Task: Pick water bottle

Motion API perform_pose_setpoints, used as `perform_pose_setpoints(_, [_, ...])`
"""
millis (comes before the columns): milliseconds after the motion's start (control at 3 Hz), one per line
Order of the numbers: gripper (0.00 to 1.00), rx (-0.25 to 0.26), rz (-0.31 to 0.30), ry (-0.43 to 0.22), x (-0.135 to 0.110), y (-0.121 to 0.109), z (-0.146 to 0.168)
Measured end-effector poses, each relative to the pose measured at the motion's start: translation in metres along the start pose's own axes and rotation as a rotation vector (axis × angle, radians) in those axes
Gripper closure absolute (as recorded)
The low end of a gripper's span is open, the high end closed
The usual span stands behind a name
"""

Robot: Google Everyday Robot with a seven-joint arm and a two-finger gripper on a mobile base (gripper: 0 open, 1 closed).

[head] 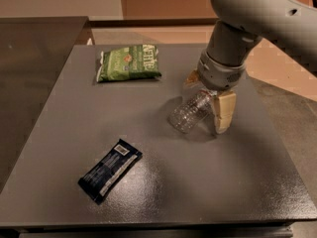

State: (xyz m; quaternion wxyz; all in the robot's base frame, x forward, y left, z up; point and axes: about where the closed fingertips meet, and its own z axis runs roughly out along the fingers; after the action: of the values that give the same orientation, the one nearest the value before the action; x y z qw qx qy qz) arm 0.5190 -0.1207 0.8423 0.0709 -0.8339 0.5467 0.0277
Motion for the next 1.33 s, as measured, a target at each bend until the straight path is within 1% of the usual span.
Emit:
perform_pose_setpoints(333, [0.42,-0.023,-0.005,0.008,0.000,0.001,0.003])
perform_pose_setpoints(667, [0.65,-0.035,-0.005,0.022,-0.001,-0.002,-0.002])
perform_pose_setpoints(1000, [0.87,-0.020,0.024,0.038,-0.003,-0.009,-0.022])
perform_pose_setpoints(1333, [1.00,0.035,0.036,0.044,-0.017,-0.016,-0.057])
